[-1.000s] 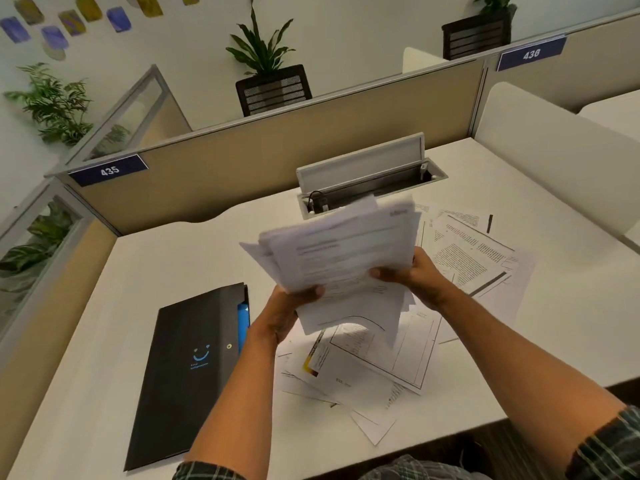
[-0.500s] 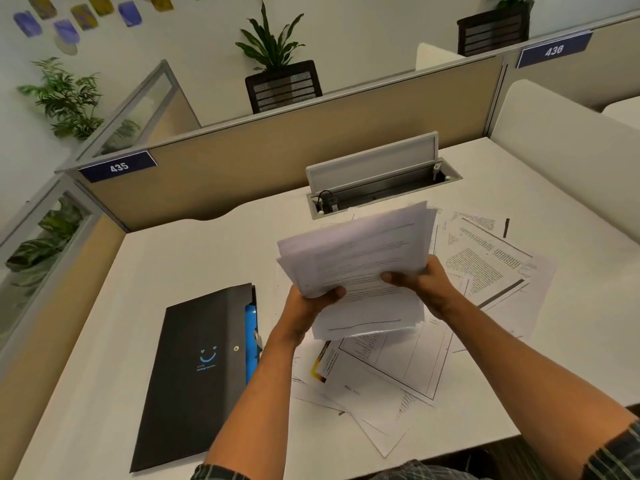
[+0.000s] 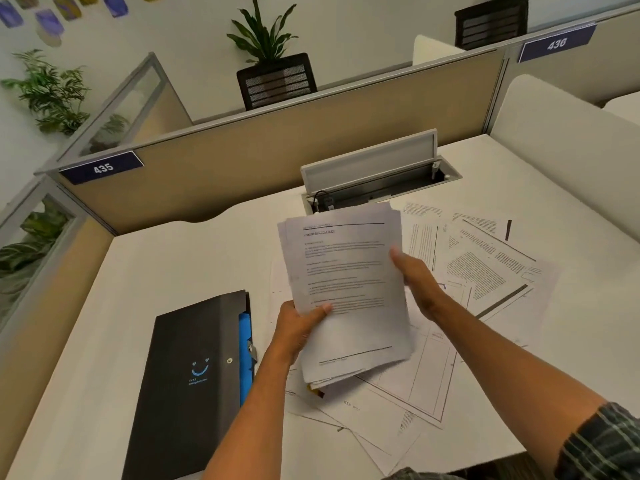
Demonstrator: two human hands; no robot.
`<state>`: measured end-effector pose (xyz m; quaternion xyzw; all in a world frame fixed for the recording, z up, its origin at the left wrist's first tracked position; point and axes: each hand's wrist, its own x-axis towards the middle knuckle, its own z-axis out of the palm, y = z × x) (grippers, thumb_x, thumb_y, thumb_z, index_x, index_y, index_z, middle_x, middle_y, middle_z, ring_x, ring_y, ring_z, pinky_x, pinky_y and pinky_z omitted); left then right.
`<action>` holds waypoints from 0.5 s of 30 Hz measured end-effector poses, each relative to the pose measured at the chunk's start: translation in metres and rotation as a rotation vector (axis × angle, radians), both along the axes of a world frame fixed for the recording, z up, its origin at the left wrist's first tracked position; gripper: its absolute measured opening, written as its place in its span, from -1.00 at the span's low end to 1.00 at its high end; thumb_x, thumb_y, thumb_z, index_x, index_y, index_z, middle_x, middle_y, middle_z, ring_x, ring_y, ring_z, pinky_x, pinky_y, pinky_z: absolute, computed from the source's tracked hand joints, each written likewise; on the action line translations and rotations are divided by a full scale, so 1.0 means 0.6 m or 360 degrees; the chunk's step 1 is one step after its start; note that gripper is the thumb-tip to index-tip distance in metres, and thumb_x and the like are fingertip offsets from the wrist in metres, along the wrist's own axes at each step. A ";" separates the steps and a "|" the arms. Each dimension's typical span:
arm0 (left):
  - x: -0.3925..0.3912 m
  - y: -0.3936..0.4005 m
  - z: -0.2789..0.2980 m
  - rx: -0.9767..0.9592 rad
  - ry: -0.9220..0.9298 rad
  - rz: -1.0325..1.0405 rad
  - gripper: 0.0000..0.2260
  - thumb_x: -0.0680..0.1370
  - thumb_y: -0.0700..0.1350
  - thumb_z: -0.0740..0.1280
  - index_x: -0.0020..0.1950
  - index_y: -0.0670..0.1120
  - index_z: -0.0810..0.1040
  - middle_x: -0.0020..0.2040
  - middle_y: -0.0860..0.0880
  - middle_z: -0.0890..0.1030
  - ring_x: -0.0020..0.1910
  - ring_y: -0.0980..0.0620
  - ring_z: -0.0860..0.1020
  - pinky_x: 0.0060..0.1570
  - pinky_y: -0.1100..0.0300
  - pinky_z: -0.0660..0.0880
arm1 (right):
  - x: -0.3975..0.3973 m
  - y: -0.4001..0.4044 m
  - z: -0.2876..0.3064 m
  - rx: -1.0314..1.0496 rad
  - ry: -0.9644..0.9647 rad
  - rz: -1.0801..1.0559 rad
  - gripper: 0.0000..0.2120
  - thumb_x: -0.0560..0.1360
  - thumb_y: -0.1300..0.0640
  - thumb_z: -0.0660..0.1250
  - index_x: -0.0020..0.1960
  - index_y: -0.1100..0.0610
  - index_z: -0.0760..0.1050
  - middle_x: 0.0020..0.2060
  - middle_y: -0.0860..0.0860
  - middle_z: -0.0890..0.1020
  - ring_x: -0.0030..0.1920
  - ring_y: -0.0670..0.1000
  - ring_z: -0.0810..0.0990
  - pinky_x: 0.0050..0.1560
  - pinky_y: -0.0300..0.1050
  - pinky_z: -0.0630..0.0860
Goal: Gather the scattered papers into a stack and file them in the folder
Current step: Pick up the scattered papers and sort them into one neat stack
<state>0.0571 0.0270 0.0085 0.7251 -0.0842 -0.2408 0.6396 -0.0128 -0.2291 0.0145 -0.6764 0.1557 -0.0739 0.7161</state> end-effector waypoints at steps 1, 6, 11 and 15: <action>0.003 0.004 -0.002 0.0001 0.0005 0.0026 -0.64 0.42 -0.04 0.58 0.18 0.01 0.64 0.08 0.03 0.73 0.03 0.04 0.70 -0.07 0.22 0.63 | 0.012 -0.007 -0.001 -0.0174 0.0020 -0.0118 -0.53 0.54 -0.40 0.20 0.19 -0.10 0.61 0.04 -0.13 0.72 0.10 0.02 0.70 -0.01 -0.17 0.59; 0.010 0.034 -0.029 0.0010 0.0140 0.0125 -0.63 0.43 -0.10 0.56 0.22 -0.06 0.63 0.10 -0.02 0.72 0.09 -0.05 0.69 0.10 0.01 0.63 | 0.044 -0.066 -0.038 -0.1467 0.0734 -0.0014 -0.08 0.39 -0.19 0.57 0.60 -0.04 0.21 0.59 0.02 0.32 0.54 0.14 0.35 0.43 0.17 0.38; 0.008 0.061 -0.059 0.0071 0.0247 0.0243 -0.62 0.42 -0.13 0.57 0.22 -0.07 0.64 0.10 -0.04 0.72 0.10 -0.09 0.68 0.17 -0.13 0.58 | 0.032 -0.104 -0.074 -0.1959 0.1101 0.0291 0.08 0.34 -0.45 0.44 0.63 0.04 0.08 0.55 0.09 0.31 0.52 0.16 0.34 0.39 0.17 0.41; 0.009 0.065 -0.067 0.0072 0.0264 0.0248 -0.60 0.45 -0.22 0.54 0.28 -0.14 0.61 0.15 -0.08 0.70 0.17 -0.14 0.64 0.25 -0.20 0.52 | 0.033 -0.105 -0.074 -0.2338 0.0979 0.0319 -0.38 0.61 -0.26 0.23 0.53 0.09 0.27 0.30 0.11 0.53 0.22 0.15 0.59 0.18 0.07 0.55</action>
